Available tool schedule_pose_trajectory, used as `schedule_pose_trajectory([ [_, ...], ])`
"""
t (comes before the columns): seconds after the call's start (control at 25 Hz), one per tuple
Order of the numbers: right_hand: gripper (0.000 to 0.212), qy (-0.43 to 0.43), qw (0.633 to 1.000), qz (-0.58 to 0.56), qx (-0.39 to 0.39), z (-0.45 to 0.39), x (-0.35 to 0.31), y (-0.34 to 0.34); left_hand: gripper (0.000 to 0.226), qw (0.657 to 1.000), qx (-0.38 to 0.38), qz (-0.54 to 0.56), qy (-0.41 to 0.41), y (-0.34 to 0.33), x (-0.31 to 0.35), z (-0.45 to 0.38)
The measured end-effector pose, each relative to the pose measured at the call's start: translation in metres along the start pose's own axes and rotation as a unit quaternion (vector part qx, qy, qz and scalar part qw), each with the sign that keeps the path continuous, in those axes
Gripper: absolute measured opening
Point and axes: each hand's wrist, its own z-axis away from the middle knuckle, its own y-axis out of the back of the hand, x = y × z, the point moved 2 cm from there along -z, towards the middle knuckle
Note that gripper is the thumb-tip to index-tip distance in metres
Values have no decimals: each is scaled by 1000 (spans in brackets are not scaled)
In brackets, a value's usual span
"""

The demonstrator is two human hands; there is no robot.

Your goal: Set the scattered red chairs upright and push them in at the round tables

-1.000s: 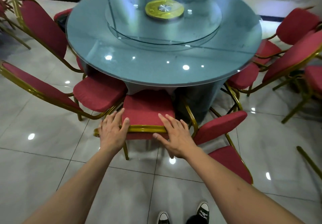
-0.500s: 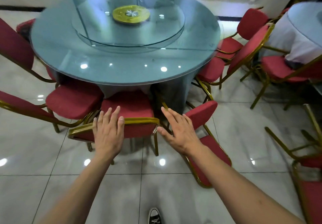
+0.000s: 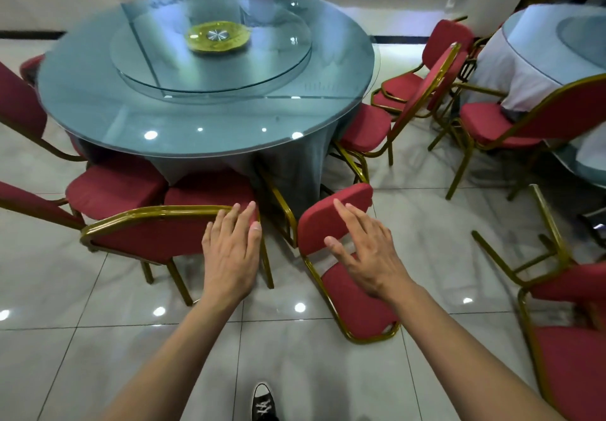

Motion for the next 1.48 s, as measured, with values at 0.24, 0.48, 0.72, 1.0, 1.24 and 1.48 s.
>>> schedule_pose_trajectory([
  [0.24,75,-9,999,-3,33,52,84,43,71,1000,-28,-1,-10,-45,86,45],
  [0.48,73,-11,998,-18,62,89,148,71,69,1000,-17,6,-18,-81,143,75],
  [0.72,68,-25,996,-16,81,102,203,94,68,999,-27,19,-16,-121,179,83],
  [1.0,68,-35,997,-7,73,60,251,121,70,999,-25,22,-10,-168,213,30],
  [1.24,68,-52,997,22,58,23,290,146,70,999,-28,20,-9,-201,237,-19],
  [1.48,66,-25,999,30,30,-17,312,158,69,999,-2,21,26,-219,253,-42],
])
